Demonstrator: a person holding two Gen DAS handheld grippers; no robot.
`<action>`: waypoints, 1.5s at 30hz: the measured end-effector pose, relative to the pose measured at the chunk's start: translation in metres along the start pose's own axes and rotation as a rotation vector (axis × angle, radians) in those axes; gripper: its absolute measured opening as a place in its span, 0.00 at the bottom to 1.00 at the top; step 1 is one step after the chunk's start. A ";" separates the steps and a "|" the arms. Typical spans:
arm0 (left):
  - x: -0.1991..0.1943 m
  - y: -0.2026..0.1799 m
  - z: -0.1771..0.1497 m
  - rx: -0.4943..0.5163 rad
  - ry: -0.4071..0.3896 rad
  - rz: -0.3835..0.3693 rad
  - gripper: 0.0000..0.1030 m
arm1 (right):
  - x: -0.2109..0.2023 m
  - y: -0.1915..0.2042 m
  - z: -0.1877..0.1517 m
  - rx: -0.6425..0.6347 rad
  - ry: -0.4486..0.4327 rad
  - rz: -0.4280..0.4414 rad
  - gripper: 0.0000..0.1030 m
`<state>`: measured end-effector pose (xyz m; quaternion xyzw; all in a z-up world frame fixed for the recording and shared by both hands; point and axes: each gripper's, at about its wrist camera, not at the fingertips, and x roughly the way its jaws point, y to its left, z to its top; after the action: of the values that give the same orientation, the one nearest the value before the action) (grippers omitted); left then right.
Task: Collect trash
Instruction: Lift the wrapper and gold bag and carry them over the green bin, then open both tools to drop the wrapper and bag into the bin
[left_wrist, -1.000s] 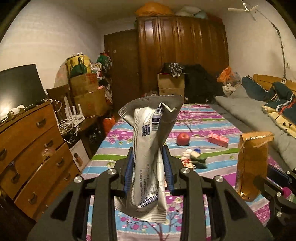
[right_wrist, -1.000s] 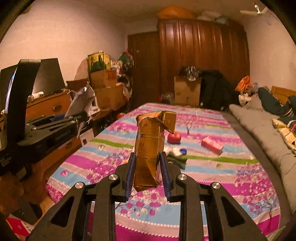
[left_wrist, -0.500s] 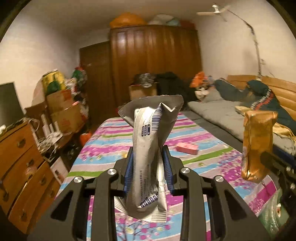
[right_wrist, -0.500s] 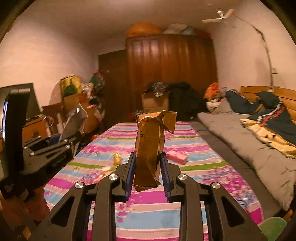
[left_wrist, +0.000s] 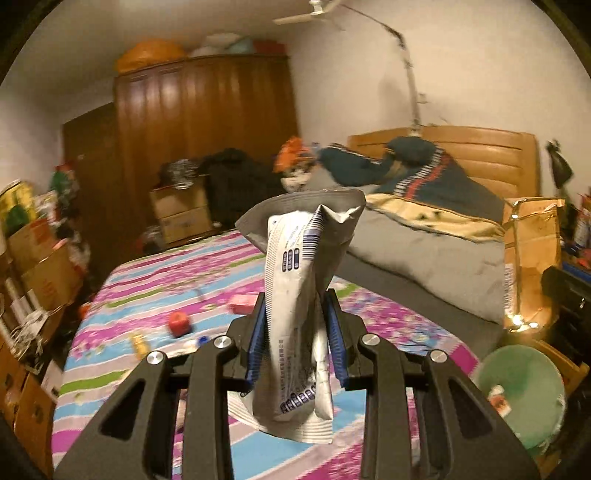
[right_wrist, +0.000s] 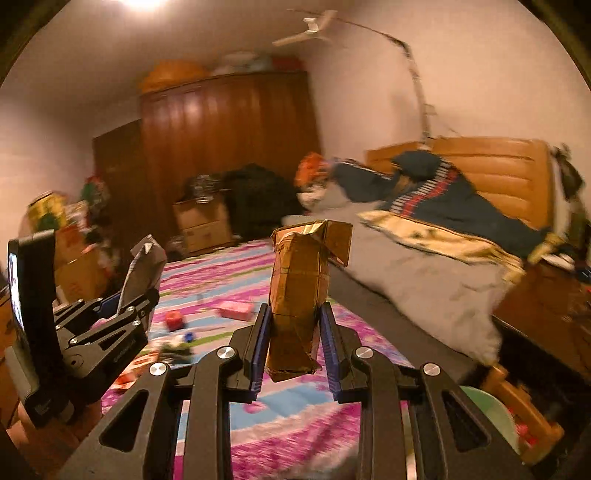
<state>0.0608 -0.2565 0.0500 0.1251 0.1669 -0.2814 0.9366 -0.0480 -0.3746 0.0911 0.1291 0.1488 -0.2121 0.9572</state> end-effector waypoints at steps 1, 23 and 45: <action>0.003 -0.010 0.001 0.015 0.001 -0.022 0.28 | -0.004 -0.017 -0.001 0.021 0.008 -0.030 0.27; 0.051 -0.230 -0.024 0.379 0.102 -0.490 0.28 | -0.046 -0.239 -0.066 0.280 0.231 -0.417 0.27; 0.092 -0.268 -0.079 0.457 0.445 -0.769 0.29 | -0.018 -0.251 -0.137 0.440 0.466 -0.346 0.27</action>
<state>-0.0385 -0.4930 -0.0950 0.3134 0.3307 -0.6024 0.6553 -0.2066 -0.5452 -0.0756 0.3496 0.3333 -0.3627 0.7970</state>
